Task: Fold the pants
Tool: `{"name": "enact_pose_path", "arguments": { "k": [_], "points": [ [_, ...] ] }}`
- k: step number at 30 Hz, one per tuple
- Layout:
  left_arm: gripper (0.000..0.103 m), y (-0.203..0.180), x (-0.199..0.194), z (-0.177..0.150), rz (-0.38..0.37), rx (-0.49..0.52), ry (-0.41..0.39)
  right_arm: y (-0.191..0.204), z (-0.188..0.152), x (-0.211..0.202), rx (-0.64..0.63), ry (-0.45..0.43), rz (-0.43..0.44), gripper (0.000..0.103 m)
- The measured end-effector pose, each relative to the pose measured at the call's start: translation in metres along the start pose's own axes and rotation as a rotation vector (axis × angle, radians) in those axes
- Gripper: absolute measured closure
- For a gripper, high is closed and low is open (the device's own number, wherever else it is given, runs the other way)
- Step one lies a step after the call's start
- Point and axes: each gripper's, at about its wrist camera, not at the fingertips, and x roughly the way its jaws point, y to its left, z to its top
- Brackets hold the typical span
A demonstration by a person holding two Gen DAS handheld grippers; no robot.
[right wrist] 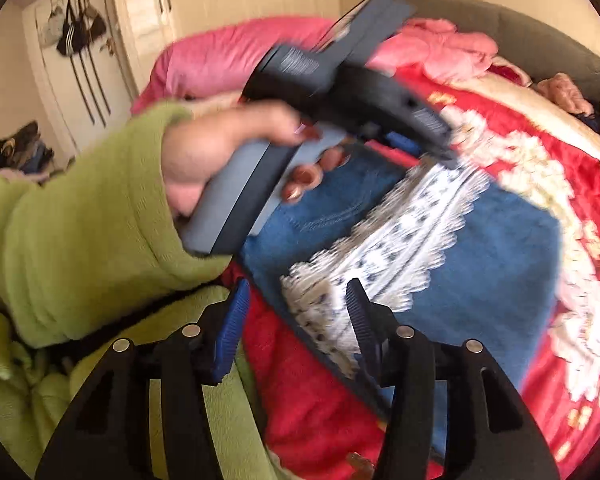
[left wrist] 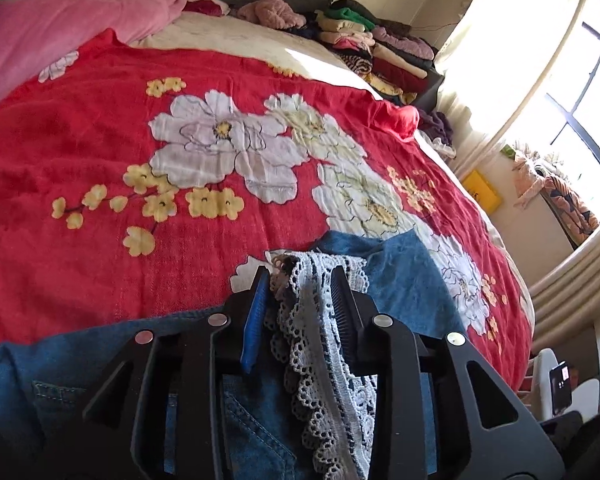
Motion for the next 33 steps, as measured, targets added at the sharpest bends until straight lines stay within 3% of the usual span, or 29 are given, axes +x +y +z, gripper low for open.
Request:
{"name": "enact_pose_path", "arguments": {
  "k": [3, 6, 10, 14, 18, 20, 29, 31, 33],
  "points": [
    [0.066, -0.010, -0.020, -0.002, 0.037, 0.041, -0.054, -0.020, -0.004, -0.026, 0.059, -0.049, -0.071, 0.054],
    [0.063, -0.025, -0.033, -0.014, 0.067, 0.102, -0.050, -0.040, -0.013, -0.033, 0.120, -0.035, -0.129, 0.054],
    [0.063, -0.053, -0.039, -0.042, 0.054, 0.195, 0.014, -0.060, -0.039, -0.020, 0.180, 0.059, -0.198, 0.054],
    [0.063, -0.070, -0.018, -0.078, 0.085, 0.275, 0.149, -0.076, -0.063, -0.005, 0.241, 0.163, -0.236, 0.054],
    [0.062, -0.061, -0.011, -0.078, 0.103, 0.246, 0.171, -0.082, -0.075, -0.004, 0.304, 0.141, -0.205, 0.054],
    [0.054, -0.057, -0.014, -0.077, 0.118, 0.226, 0.170, -0.079, -0.073, -0.009, 0.292, 0.136, -0.208, 0.054],
    [0.040, -0.066, -0.042, -0.079, 0.126, 0.197, 0.138, -0.076, -0.054, -0.053, 0.298, -0.009, -0.228, 0.054],
    [0.037, -0.069, -0.048, -0.078, 0.139, 0.198, 0.125, -0.079, -0.049, -0.061, 0.302, -0.037, -0.243, 0.032],
    [0.036, -0.071, -0.053, -0.079, 0.143, 0.201, 0.118, -0.085, -0.041, -0.065, 0.307, -0.062, -0.252, 0.031]
  ]
}}
